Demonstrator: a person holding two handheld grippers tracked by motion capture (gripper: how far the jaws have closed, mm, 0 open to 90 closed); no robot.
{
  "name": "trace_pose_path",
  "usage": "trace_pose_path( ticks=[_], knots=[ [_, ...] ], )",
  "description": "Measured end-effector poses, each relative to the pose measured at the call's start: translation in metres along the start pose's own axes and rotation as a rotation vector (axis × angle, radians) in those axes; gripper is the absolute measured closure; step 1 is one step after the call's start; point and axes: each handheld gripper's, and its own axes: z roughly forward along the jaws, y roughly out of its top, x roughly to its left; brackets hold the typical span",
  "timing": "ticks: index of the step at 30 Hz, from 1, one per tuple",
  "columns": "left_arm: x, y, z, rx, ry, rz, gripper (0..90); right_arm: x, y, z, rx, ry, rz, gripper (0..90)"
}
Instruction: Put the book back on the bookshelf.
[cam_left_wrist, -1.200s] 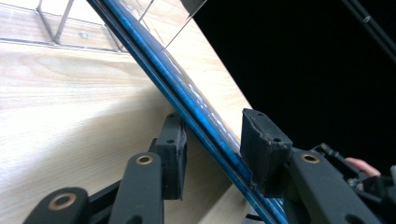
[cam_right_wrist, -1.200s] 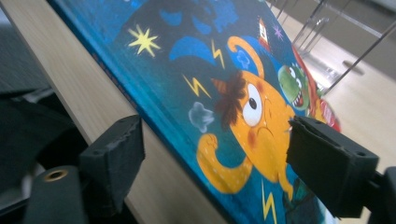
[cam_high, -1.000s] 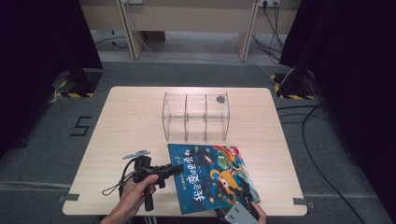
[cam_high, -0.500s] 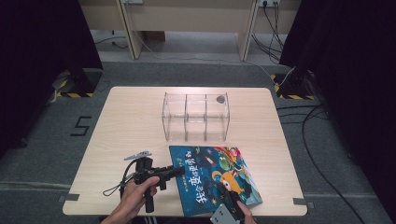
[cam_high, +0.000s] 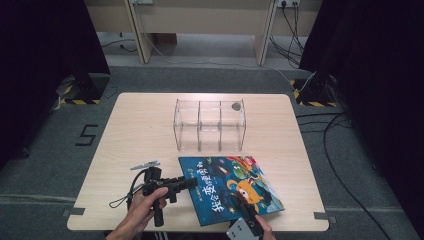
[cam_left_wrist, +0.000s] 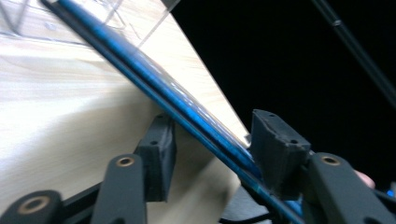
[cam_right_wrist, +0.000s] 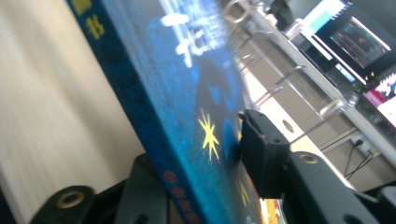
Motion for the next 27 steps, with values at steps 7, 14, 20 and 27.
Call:
trace_pose_path(
  ticks=[7,14,20,27],
  knots=[
    [-0.006,0.003,-0.005,-0.015,-0.101,-0.015,36.9,-0.018,0.002,-0.008,-0.066,0.001,0.129,67.6],
    [-0.022,0.015,-0.027,-0.134,-0.153,0.049,36.9,-0.04,0.003,-0.013,-0.104,0.018,0.24,68.4],
    [-0.022,0.019,-0.034,-0.177,-0.131,0.085,37.6,-0.066,0.003,-0.018,-0.155,0.013,0.333,71.2],
    [-0.01,0.011,-0.019,-0.093,-0.09,0.111,38.5,-0.1,0.002,-0.028,-0.216,0.013,0.5,77.3]
  ],
)
